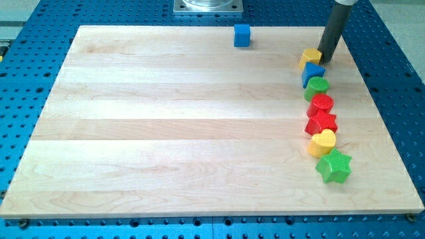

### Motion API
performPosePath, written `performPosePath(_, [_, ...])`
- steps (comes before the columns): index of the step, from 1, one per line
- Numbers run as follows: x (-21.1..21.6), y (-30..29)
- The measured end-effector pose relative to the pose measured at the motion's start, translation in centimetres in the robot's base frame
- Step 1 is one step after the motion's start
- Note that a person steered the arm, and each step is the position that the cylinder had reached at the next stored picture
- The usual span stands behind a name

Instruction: Place the cube top of the hexagon

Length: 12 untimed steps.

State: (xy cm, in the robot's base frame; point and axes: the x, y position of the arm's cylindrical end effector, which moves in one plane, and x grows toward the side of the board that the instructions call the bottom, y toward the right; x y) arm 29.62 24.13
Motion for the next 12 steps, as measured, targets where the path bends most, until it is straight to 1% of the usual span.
performPosePath(1, [-1.8,-2.6])
performPosePath(2, [0.2,-13.9])
performPosePath(3, [-0.3,-23.5])
performPosePath(4, [-4.2,-25.3])
performPosePath(5, [-7.0,-22.7])
performPosePath(6, [-7.1,-16.8])
performPosePath(7, [-5.4,-9.5])
performPosePath(9, [-5.2,-15.4])
performPosePath(10, [-4.8,-10.4])
performPosePath(12, [-5.0,-3.2])
